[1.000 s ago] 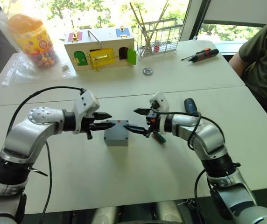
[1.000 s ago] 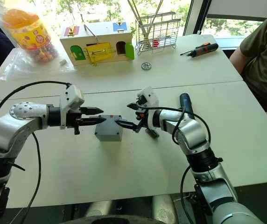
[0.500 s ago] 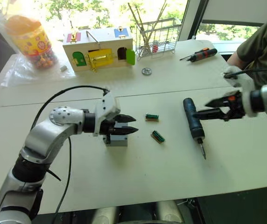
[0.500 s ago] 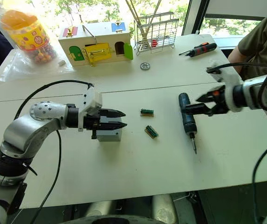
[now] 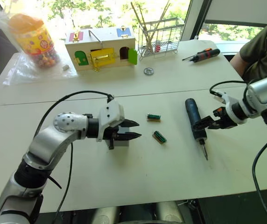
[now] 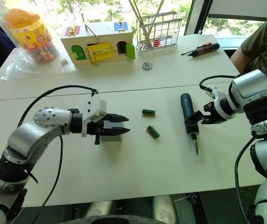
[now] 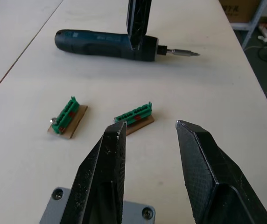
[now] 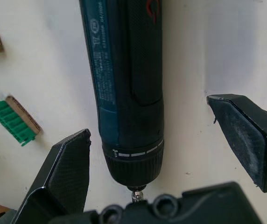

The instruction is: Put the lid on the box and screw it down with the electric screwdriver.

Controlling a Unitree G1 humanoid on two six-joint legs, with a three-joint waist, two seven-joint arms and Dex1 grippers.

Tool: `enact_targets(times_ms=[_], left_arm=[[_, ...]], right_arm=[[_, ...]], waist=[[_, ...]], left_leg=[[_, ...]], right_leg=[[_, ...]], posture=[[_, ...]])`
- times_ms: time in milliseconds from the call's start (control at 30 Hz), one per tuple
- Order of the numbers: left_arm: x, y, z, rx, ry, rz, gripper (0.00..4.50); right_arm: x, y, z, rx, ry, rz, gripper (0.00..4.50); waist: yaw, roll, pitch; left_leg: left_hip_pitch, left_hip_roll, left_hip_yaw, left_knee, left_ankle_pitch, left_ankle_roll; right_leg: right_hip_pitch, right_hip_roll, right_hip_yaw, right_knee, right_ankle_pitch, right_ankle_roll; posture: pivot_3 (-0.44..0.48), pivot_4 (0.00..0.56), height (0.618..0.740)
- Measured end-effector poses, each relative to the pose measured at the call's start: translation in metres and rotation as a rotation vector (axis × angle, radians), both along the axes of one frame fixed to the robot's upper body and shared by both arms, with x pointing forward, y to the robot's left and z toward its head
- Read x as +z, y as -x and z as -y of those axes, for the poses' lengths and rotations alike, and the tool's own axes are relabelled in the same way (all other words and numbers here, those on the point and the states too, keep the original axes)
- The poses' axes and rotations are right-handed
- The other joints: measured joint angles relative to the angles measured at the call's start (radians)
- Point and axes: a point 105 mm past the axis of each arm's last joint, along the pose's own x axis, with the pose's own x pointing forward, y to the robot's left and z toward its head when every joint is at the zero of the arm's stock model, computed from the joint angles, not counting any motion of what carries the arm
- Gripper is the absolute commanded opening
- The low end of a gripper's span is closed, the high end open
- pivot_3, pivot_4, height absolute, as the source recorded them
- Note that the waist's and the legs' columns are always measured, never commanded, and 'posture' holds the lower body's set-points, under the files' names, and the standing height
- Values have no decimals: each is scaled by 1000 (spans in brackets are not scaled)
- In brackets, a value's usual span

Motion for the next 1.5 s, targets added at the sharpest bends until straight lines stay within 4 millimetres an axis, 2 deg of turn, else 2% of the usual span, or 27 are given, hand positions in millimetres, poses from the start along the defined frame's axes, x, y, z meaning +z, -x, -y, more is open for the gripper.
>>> enact_targets(times_ms=[233,433,467,500,700,733,933,1100,1167,1233,1267,1433,1500], left_arm=[[-3,3,4,-7,-28,20,1707],[-8,0,4,7,-44,15,1707],[-9,0,5,8,-44,14,1707],[-8,0,5,9,-43,15,1707],[-10,-1,5,15,-41,11,1707],[-10,-1,5,17,-40,9,1707],[-13,-6,4,37,-41,2,1707],[-15,-16,-4,74,-39,-10,1707],[-14,-22,-11,102,-31,-22,1707],[-12,-26,-18,124,-17,-33,1707],[-10,-28,-20,135,-4,-35,1707],[-6,-37,-40,176,1,-64,1707],[-7,-40,-45,181,-12,-74,1707]], right_arm=[[-6,-6,-7,84,80,-10,4465],[-17,-8,-17,137,141,-34,4465],[-20,-8,-18,155,162,-33,4017],[-22,-8,-18,167,181,-29,3891],[-29,-9,-12,214,279,11,1878],[-30,-8,-11,221,281,15,1763],[-31,-2,-6,234,280,36,1763],[-24,-8,-7,205,244,60,1763],[-12,-17,-15,169,169,94,1763],[16,-30,-29,142,55,181,1763],[32,-37,-34,152,22,251,1763],[121,-68,-38,125,-105,771,1763],[146,-71,-41,102,-166,948,1763]], waist=[[-3,-3,-2],[-3,-18,-11],[-4,-22,-13],[-4,-24,-15],[-3,-29,-18],[-3,-30,-18],[1,-30,-19],[-2,-28,-17],[-10,-19,-12],[-11,-7,-5],[-8,-6,-4],[-3,-6,-4],[-4,-6,-4]], left_leg=[[1,0,-2,3,0,0],[6,1,-5,3,-1,0],[7,1,-5,2,-1,0],[7,1,-5,2,-1,0],[8,1,-5,2,-2,1],[8,1,-6,2,-2,1],[8,1,-6,2,-3,1],[8,1,-5,2,-3,1],[7,0,-2,2,-3,1],[4,0,1,-1,-2,1],[1,1,1,-3,-2,1],[-10,1,-3,-3,0,-3],[-10,0,-2,-1,0,-2]], right_leg=[[3,1,-1,0,0,0],[10,1,-2,-2,0,0],[10,1,-2,-2,0,0],[11,1,-2,-3,0,0],[12,1,-3,-3,0,0],[12,1,-3,-4,0,0],[13,1,-3,-4,0,0],[12,1,-3,-4,0,0],[9,0,0,-3,0,0],[3,0,2,-2,0,0],[-2,0,1,-1,0,0],[-11,0,-4,0,0,0],[-11,0,-4,0,0,0]], posture=[[0,150,740],[0,150,740],[0,150,740],[0,150,740],[0,150,740],[0,150,740],[0,150,740],[0,150,740],[0,150,740],[0,150,740],[0,150,740],[0,150,740],[0,150,740]])
